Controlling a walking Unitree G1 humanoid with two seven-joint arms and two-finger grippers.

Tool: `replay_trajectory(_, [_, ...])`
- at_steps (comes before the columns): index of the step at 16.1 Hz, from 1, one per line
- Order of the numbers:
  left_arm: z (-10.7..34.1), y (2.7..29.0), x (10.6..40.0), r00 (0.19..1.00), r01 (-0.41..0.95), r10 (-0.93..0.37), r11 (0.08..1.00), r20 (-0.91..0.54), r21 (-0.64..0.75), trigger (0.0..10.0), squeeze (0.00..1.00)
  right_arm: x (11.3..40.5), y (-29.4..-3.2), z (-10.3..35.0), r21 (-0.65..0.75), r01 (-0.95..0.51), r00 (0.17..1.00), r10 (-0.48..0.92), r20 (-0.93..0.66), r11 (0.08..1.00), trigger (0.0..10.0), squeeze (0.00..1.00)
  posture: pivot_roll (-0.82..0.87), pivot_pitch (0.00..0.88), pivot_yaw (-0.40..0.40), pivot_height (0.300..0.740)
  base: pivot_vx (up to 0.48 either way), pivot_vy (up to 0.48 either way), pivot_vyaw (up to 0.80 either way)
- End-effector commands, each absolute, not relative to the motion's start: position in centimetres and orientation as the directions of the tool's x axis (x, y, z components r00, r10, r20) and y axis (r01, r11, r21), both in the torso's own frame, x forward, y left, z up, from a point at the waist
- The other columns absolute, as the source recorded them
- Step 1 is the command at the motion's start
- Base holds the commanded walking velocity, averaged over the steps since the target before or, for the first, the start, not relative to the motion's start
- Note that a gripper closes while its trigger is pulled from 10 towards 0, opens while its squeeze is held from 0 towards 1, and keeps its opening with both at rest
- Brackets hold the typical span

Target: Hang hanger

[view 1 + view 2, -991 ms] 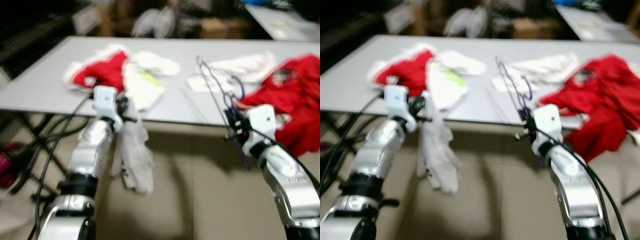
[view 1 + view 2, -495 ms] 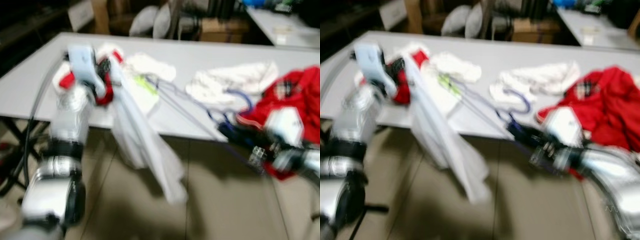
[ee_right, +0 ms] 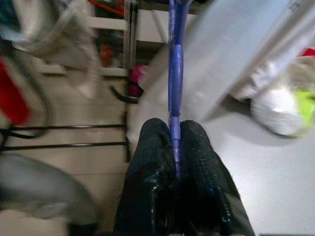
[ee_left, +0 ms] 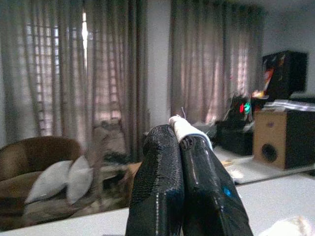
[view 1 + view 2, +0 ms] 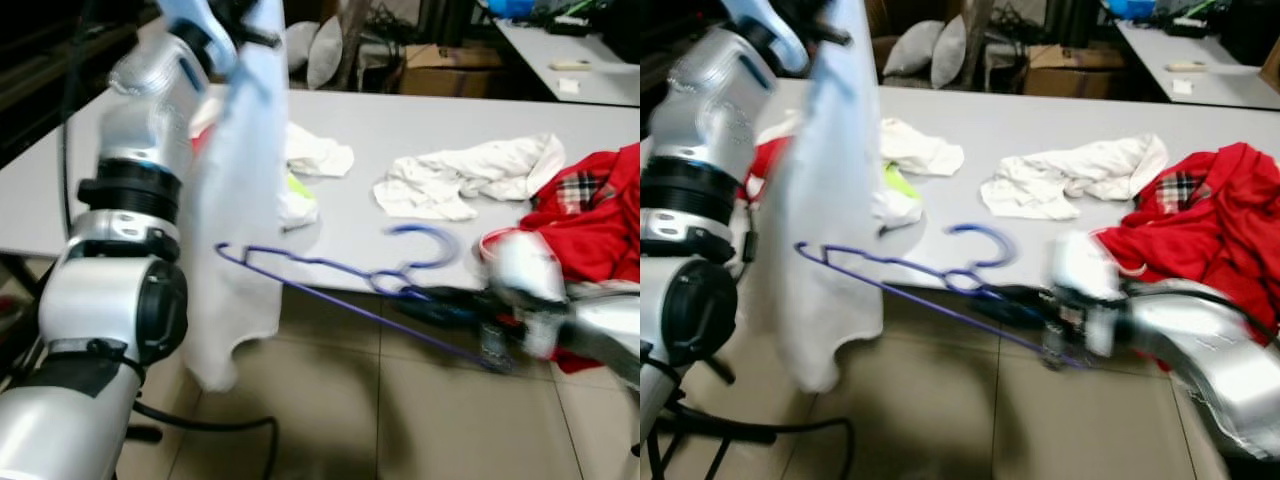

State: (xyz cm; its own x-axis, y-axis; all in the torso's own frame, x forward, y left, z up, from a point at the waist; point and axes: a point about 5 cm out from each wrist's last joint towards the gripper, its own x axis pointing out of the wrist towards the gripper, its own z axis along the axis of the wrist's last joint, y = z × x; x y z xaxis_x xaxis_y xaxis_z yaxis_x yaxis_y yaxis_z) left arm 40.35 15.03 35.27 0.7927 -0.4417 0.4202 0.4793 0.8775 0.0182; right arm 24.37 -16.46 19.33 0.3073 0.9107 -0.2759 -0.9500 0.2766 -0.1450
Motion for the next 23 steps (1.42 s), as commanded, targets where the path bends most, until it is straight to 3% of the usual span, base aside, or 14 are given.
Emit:
replay_trajectory(1, [38.0,13.3,39.5,0.709,0.558,-0.513,0.827,0.484,0.058,10.0,0.00,26.2,-16.5,18.9,-0.205,-0.924,0.375,0.872,-0.315,0.323,10.0,0.00,-0.05,0.000,0.049,0.740,0.349,0.000,0.00])
replay_trajectory(4, [39.6,13.4,38.6,0.656,0.607,-0.541,0.793,0.526,0.059,10.0,0.00,29.8,-14.8,19.9,-0.271,-0.890,0.434,0.864,-0.254,0.367,10.0,0.00,-0.04,0.000,0.038,0.740,0.346,0.000,0.00])
replay_trajectory(7, [39.9,14.1,37.6,0.632,0.622,-0.555,0.779,0.541,0.073,10.0,0.00,32.9,-13.4,21.1,-0.328,-0.884,0.421,0.873,-0.247,0.333,10.0,0.00,-0.02,0.000,0.012,0.740,0.347,0.000,0.00])
replay_trajectory(9, [40.1,14.5,37.2,0.629,0.623,-0.548,0.780,0.552,0.063,10.0,0.00,35.0,-13.2,22.1,-0.393,-0.852,0.463,0.849,-0.253,0.348,10.0,0.00,-0.02,0.000,-0.004,0.740,0.352,0.000,0.00])
replay_trajectory(10, [40.3,15.0,36.9,0.633,0.617,-0.532,0.786,0.563,0.049,10.0,0.00,36.9,-13.2,23.4,-0.474,-0.784,0.554,0.797,-0.242,0.401,10.0,0.00,-0.01,0.000,-0.012,0.740,0.349,0.000,0.00])
replay_trajectory(11, [40.5,15.7,36.6,0.635,0.607,-0.519,0.793,0.572,0.046,10.0,0.00,39.1,-13.3,26.1,-0.581,-0.611,0.720,0.683,-0.126,0.538,10.0,0.00,-0.01,0.000,-0.018,0.740,0.352,0.000,0.00])
replay_trajectory(12, [40.7,16.4,36.2,0.640,0.591,-0.501,0.805,0.582,0.043,10.0,0.00,40.6,-13.4,30.4,-0.603,-0.388,0.825,0.555,0.111,0.697,10.0,0.00,0.00,0.000,-0.027,0.740,0.349,0.000,0.00])
replay_trajectory(13, [40.9,16.9,35.9,0.642,0.582,-0.488,0.812,0.591,0.040,10.0,0.00,40.7,-13.5,32.7,-0.559,-0.323,0.823,0.518,0.232,0.764,10.0,0.00,0.00,0.000,-0.032,0.740,0.352,0.000,0.00])
replay_trajectory(16, [41.3,17.7,35.2,0.638,0.568,-0.470,0.822,0.610,0.039,10.0,0.00,40.5,-13.7,35.3,-0.516,-0.258,0.791,0.485,0.372,0.817,10.0,0.00,0.01,0.000,-0.043,0.740,0.356,0.000,0.00])
replay_trajectory(18, [39.6,19.3,35.5,0.714,0.489,-0.410,0.872,0.567,0.015,10.0,0.00,40.9,-13.0,32.5,-0.574,-0.323,0.782,0.554,0.285,0.752,10.0,0.00,0.01,0.000,-0.041,0.740,0.358,0.000,0.00])
replay_trajectory(21, [35.4,19.6,36.3,0.819,0.411,-0.373,0.912,0.436,0.008,10.0,0.00,40.1,-12.6,27.4,-0.576,-0.516,0.712,0.691,0.122,0.634,10.0,0.00,-0.01,0.000,-0.016,0.740,0.330,0.000,0.00])
replay_trajectory(23, [29.7,18.7,36.5,0.877,0.442,-0.438,0.897,0.198,0.028,10.0,0.00,38.8,-13.0,24.4,-0.558,-0.660,0.607,0.795,-0.002,0.503,10.0,0.00,-0.02,0.000,0.007,0.740,0.135,0.000,0.00])
